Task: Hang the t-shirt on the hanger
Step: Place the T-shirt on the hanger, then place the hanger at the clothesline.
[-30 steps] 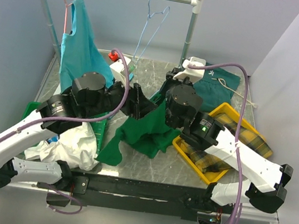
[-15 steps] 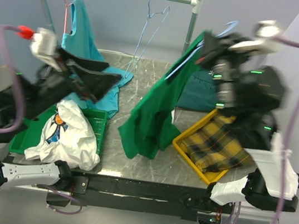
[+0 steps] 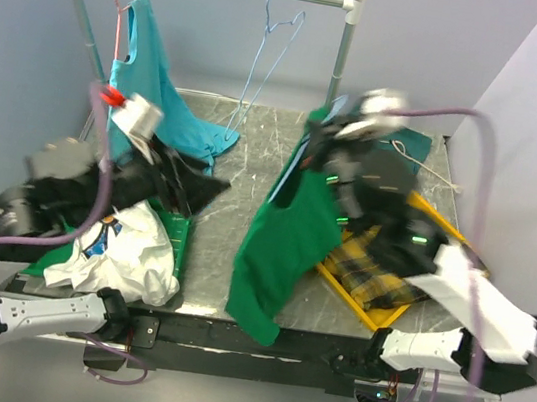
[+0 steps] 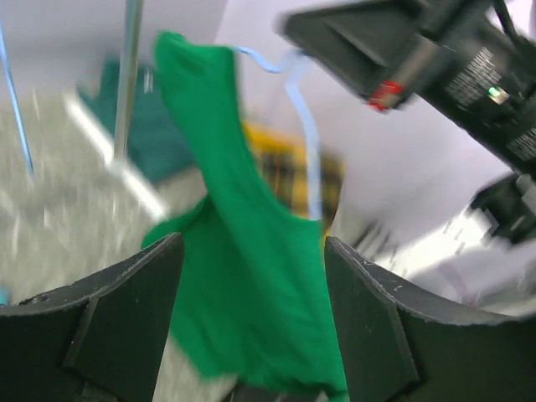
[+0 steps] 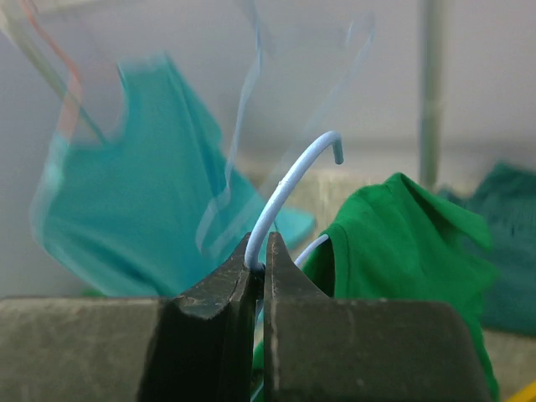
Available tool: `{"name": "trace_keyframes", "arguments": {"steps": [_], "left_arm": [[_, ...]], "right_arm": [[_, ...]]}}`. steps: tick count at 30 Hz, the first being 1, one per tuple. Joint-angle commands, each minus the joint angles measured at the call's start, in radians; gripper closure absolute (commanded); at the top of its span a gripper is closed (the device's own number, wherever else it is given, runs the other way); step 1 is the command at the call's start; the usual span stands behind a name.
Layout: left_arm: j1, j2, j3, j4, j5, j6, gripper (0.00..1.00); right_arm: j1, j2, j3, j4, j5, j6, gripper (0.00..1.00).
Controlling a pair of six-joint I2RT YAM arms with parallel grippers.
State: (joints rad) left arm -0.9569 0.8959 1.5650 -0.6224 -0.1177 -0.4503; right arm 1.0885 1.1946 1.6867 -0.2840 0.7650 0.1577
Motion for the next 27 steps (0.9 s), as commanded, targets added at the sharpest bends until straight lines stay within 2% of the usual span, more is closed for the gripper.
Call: {"name": "trace_keyframes", "arguments": {"steps": [1,2,5,10,15,27], "left_arm": [[0.004,-0.061,-0.156,-0.121,0.059,-0.056,0.28],[0.004,-0.072,-0.190,-0.125,0.059,-0.074,0.28],[0.004,-0.113,-0.307,-0.131,0.050,-0.109,0.29],[0.003,-0.127,-0.416,-0.152,0.010,-0.156,0.36],[-0.022,-0.132,-0.508,-0.120,-0.028,-0.200,0.37],[-0.065,-0.121,-0.545,-0.088,-0.094,-0.209,0.35]], "right_arm": [[-0.001,0.026,-0.165,0.061,-0.036,0.129,1.00],[-0.002,0.033,-0.233,0.113,-0.026,0.138,1.00],[-0.001,0.074,-0.285,0.149,-0.001,0.164,1.00],[0.001,0.125,-0.288,0.155,0.007,0.189,1.00],[-0.002,0.184,-0.266,0.152,0.016,0.181,1.00],[-0.007,0.280,-0.193,0.141,0.000,0.166,1.00]]}}
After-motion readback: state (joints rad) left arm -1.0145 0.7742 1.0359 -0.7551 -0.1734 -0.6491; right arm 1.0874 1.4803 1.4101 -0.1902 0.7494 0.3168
